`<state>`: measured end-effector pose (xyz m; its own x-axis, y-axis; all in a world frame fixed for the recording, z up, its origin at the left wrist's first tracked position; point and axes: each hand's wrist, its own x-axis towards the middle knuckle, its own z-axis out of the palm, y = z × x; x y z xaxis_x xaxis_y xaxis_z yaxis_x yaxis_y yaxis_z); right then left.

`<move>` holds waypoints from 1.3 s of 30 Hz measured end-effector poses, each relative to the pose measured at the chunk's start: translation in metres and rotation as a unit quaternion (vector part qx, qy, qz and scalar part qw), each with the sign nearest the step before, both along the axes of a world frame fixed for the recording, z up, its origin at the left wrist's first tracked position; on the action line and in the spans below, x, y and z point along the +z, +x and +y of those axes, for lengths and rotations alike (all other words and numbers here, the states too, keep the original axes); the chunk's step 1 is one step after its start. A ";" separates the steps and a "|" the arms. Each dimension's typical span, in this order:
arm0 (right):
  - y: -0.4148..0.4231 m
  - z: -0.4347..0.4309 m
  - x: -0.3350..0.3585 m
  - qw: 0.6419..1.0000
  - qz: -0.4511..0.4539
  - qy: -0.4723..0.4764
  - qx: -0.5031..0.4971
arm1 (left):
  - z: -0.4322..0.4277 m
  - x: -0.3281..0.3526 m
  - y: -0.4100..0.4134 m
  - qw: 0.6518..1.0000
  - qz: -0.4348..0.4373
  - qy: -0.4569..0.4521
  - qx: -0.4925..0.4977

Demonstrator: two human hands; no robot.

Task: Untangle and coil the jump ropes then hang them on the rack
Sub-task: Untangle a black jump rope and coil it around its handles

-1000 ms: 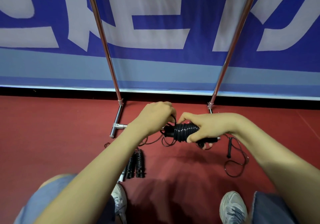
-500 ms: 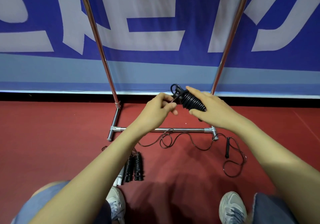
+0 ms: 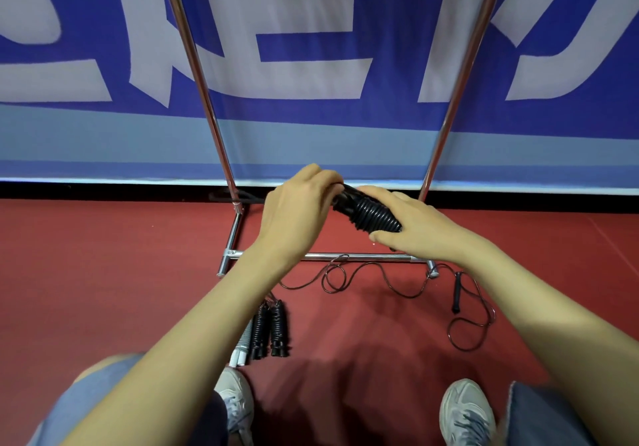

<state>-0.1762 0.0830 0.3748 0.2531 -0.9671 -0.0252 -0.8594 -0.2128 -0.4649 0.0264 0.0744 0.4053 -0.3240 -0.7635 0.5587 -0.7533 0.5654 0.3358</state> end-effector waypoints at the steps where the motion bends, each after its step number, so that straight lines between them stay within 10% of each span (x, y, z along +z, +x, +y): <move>1: 0.000 -0.001 0.000 1.000 0.007 -0.008 -0.002 | -0.002 0.001 0.001 0.999 -0.030 -0.033 -0.001; 9: 0.000 0.001 -0.001 0.998 0.040 0.040 0.027 | -0.010 -0.006 0.005 0.983 -0.139 -0.120 -0.025; 16: -0.010 -0.002 0.004 0.997 -0.026 -0.055 -0.052 | 0.007 -0.007 -0.005 0.970 0.140 0.200 -0.002; 25: -0.007 0.000 0.006 0.993 -0.011 -0.087 -0.080 | 0.003 -0.009 -0.001 0.953 0.161 0.256 0.014; 32: -0.006 0.007 0.006 0.988 0.090 -0.113 -0.059 | -0.001 -0.001 0.010 0.785 0.342 0.514 -0.051; 39: 0.005 0.012 0.009 0.974 0.171 -0.137 -0.055 | -0.007 -0.004 0.004 0.656 0.339 0.672 -0.058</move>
<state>-0.1715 0.0952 0.3836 0.1699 -0.9701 0.1734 -0.9786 -0.1869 -0.0867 0.0308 0.0674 0.4018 -0.4487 -0.7066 -0.5471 -0.1509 -0.5436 0.8257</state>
